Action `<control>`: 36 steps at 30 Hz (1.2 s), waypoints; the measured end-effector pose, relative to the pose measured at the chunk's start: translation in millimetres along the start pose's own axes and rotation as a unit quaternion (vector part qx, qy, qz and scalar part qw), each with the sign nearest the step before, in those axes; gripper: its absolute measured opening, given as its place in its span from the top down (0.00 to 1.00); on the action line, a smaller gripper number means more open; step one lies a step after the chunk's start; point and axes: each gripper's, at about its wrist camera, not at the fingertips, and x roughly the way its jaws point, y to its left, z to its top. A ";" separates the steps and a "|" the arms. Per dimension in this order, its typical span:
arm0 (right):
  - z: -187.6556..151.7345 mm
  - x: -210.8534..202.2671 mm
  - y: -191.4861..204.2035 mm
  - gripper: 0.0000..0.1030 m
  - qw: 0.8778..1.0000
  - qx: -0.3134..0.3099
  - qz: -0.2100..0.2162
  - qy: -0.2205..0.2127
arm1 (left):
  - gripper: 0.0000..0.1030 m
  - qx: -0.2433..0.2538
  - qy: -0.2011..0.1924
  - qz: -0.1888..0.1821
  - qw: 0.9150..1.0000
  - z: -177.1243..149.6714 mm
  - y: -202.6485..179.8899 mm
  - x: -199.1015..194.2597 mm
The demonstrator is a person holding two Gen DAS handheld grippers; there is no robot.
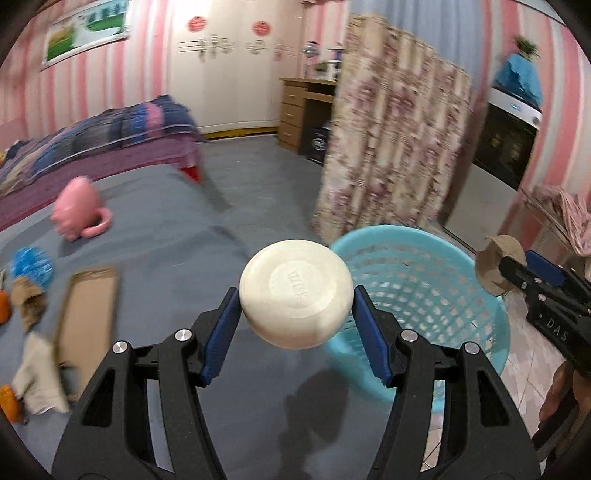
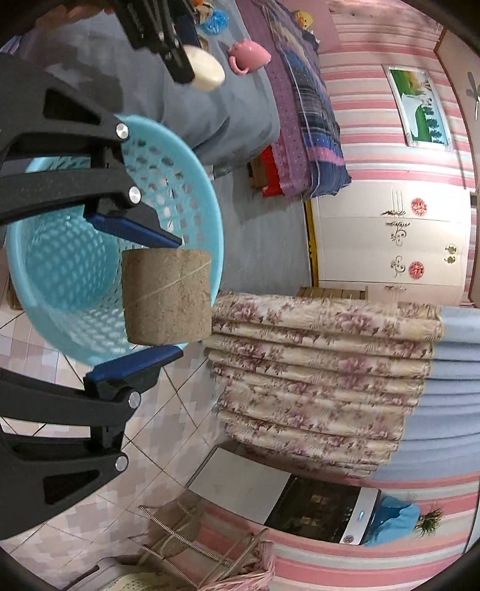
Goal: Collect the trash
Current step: 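Carry the cardboard roll and white puck to the blue basket and release both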
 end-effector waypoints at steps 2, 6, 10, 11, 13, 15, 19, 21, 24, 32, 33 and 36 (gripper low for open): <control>-2.2 4.3 -7.7 0.48 1.000 0.008 0.001 0.003 | 0.41 0.018 0.001 -0.012 1.000 3.6 -18.0 10.1; -6.3 12.5 -15.2 0.48 1.000 0.020 -0.001 0.010 | 0.41 0.044 0.013 -0.026 0.999 5.6 -39.9 30.0; -12.8 18.7 -19.6 0.48 1.000 0.023 -0.005 0.018 | 0.41 0.055 0.023 -0.031 0.998 7.1 -45.3 41.4; -13.5 19.5 -20.3 0.48 1.000 0.024 -0.005 0.019 | 0.41 0.055 0.024 -0.033 0.998 7.9 -45.4 42.9; -14.5 20.5 -21.7 0.48 0.999 0.025 -0.005 0.020 | 0.32 0.055 0.025 -0.033 0.998 10.7 -45.0 44.8; -14.7 20.4 -22.8 0.48 1.000 0.024 -0.005 0.019 | 0.21 0.052 0.018 -0.027 0.998 13.9 -43.1 44.6; -15.2 20.5 -22.8 0.48 1.000 0.024 -0.005 0.018 | 0.19 0.041 0.010 -0.020 0.999 20.4 -32.3 42.0; -14.9 20.2 -22.8 0.48 0.999 0.025 -0.004 0.020 | 0.16 0.039 0.004 -0.009 0.999 20.9 -26.5 38.9; -16.8 22.3 -19.4 0.48 0.999 0.024 -0.004 0.025 | 0.14 0.031 0.001 0.007 0.999 18.6 -12.9 32.8; -16.1 33.7 9.9 0.48 0.999 0.021 0.008 0.037 | 0.09 0.013 -0.003 0.049 0.999 7.9 24.6 7.7; -14.4 36.2 13.1 0.48 0.999 0.019 0.009 0.038 | 0.09 0.011 -0.001 0.053 0.999 5.8 28.6 5.5; -11.7 39.2 26.4 0.48 0.999 0.011 0.009 0.040 | 0.09 0.005 -0.001 0.061 0.998 1.8 39.0 -2.5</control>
